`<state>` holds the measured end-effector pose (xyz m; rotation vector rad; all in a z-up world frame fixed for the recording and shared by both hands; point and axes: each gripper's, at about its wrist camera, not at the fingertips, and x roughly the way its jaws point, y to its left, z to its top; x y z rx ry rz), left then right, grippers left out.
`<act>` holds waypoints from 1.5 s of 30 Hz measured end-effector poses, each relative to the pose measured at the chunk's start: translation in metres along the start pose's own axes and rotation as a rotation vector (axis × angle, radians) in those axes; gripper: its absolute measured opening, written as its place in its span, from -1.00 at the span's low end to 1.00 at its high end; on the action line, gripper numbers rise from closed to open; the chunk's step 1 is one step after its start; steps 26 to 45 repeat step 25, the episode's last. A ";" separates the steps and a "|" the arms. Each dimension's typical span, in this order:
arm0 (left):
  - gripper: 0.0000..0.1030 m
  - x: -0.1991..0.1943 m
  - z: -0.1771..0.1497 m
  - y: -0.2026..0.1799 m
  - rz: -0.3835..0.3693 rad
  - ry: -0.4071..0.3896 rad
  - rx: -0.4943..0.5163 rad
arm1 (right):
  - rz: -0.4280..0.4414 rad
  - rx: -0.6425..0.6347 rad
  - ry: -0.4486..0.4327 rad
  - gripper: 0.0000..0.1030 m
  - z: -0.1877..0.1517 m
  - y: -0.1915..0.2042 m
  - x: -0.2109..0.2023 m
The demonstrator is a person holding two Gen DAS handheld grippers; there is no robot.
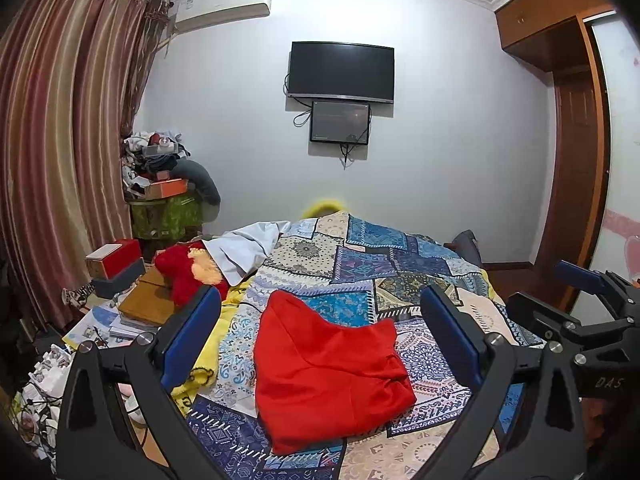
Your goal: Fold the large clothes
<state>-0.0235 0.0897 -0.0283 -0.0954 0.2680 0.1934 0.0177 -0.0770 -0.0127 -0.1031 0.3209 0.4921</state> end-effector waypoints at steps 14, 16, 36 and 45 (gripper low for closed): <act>0.96 0.000 0.000 0.000 -0.020 0.015 -0.002 | -0.008 0.021 0.001 1.00 0.005 0.001 -0.002; 0.96 -0.001 -0.001 0.000 -0.020 0.011 -0.003 | -0.009 0.022 0.001 1.00 0.005 0.002 -0.002; 0.96 0.001 -0.003 -0.002 -0.032 0.021 0.014 | -0.007 0.030 0.008 1.00 0.007 0.009 0.002; 0.96 0.001 -0.003 -0.002 -0.032 0.021 0.014 | -0.007 0.030 0.008 1.00 0.007 0.009 0.002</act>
